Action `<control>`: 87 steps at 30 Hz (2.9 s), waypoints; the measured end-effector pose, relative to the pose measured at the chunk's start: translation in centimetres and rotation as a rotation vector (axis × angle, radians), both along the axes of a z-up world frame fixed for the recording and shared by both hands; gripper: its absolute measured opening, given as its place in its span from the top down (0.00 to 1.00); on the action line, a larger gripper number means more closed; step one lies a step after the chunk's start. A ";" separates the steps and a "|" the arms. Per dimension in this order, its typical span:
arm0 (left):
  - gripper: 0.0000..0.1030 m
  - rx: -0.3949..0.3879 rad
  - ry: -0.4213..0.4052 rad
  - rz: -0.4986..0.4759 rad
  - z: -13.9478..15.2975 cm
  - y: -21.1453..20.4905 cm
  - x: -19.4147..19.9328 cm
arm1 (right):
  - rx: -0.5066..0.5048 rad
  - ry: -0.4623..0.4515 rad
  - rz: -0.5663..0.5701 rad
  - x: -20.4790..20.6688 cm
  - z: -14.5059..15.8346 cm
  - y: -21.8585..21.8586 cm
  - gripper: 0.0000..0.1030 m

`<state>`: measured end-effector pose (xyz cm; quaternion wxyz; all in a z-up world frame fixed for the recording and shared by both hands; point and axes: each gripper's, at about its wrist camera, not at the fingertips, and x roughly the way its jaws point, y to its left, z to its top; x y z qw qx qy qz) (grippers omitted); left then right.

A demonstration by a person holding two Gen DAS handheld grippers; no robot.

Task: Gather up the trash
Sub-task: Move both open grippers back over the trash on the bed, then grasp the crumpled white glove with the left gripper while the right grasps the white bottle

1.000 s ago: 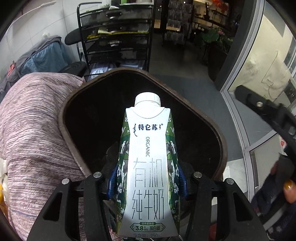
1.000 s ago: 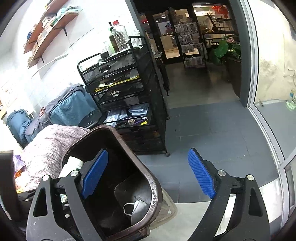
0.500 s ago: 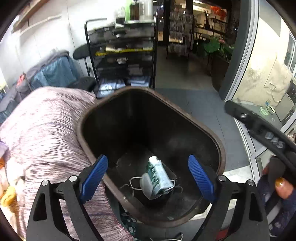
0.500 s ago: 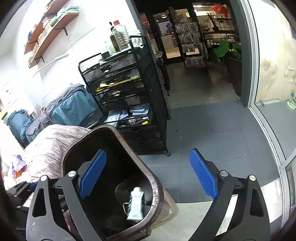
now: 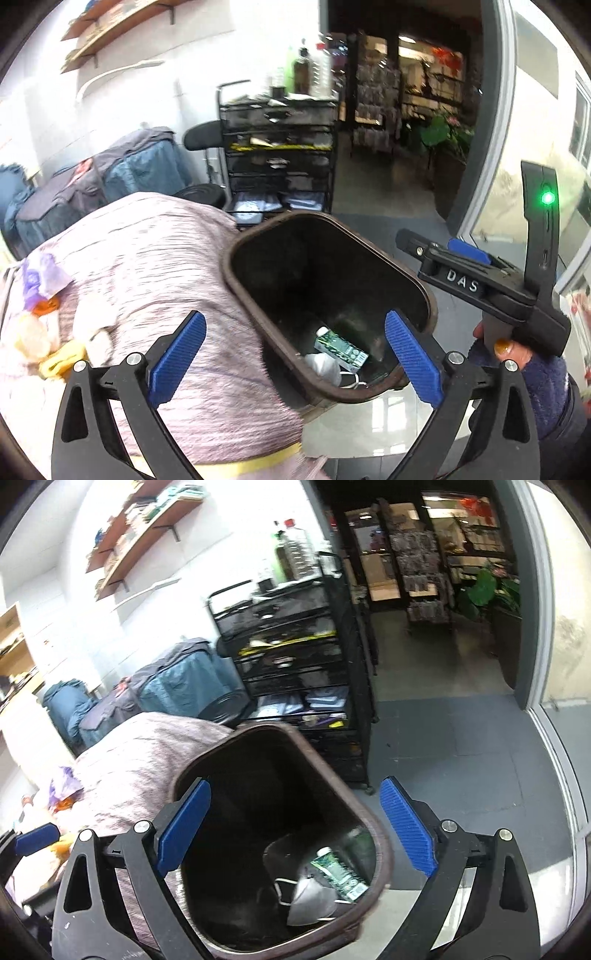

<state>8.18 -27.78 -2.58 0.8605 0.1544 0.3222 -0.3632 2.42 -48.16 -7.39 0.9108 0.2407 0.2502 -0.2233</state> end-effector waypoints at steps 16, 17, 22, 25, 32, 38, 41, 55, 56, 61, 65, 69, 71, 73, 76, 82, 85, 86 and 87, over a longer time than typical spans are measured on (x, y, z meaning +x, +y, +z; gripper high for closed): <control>0.06 -0.069 -0.066 0.260 1.9 12.2 0.4 | -0.037 -0.018 0.306 4.5 2.4 9.1 0.10; 0.06 -0.069 -0.069 0.281 1.9 13.0 0.5 | -0.039 -0.018 0.326 4.9 2.5 9.7 0.10; 0.06 -0.069 -0.068 0.395 1.5 17.8 1.1 | -0.044 -0.016 0.432 6.7 2.9 13.2 0.10; 0.06 -0.082 -0.054 0.470 1.3 20.8 1.6 | -0.035 -0.015 0.513 8.1 3.1 15.6 0.10; 0.06 -0.129 0.010 0.655 0.2 28.6 3.1 | -0.044 -0.002 0.672 10.5 3.7 20.6 0.10; 0.06 -0.169 0.134 0.721 -1.8 33.0 5.4 | -0.060 0.007 0.758 11.7 3.9 24.1 0.10; 0.06 -0.209 0.196 0.706 -2.7 34.0 6.7 | -0.065 0.015 0.789 12.1 4.0 25.5 0.10; 0.07 -0.416 0.308 0.606 -1.9 33.6 7.4 | -0.099 0.036 0.783 13.4 4.2 27.0 0.10; 0.07 -0.424 0.308 0.600 -1.7 33.5 7.3 | -0.099 0.040 0.781 13.5 4.1 26.9 0.10; 0.09 -0.319 0.302 0.584 -2.1 31.1 8.4 | -0.094 0.040 0.774 14.0 4.1 27.0 0.10; 0.45 -0.322 0.358 0.545 -3.4 30.1 10.0 | -0.104 0.034 0.792 14.1 4.5 27.7 0.10; 0.79 -0.339 0.355 0.538 -3.7 30.3 10.1 | -0.118 0.042 0.812 14.6 4.4 28.2 0.10; 0.81 -0.338 0.323 0.552 -3.3 30.7 9.6 | -0.128 0.048 0.838 15.2 4.4 28.6 0.10; 0.83 -0.335 0.266 0.571 -2.4 31.5 8.7 | -0.140 0.056 0.868 16.0 4.3 29.3 0.10; 0.83 -0.330 0.188 0.616 -0.9 33.2 7.7 | -0.145 0.069 0.925 17.6 4.4 30.9 0.10; 0.83 -0.339 0.085 0.761 0.9 37.6 6.1 | -0.274 0.101 1.076 21.1 5.0 36.0 0.10; 0.83 -0.369 0.085 0.791 1.1 39.2 5.5 | -0.374 0.170 1.163 23.0 4.4 39.1 0.10; 0.83 -0.372 0.083 0.799 1.1 39.6 5.3 | -0.421 0.194 1.184 23.7 4.2 40.2 0.10; 0.83 -0.374 0.079 0.809 1.1 39.9 5.2 | -0.463 0.221 1.207 24.3 3.8 41.3 0.10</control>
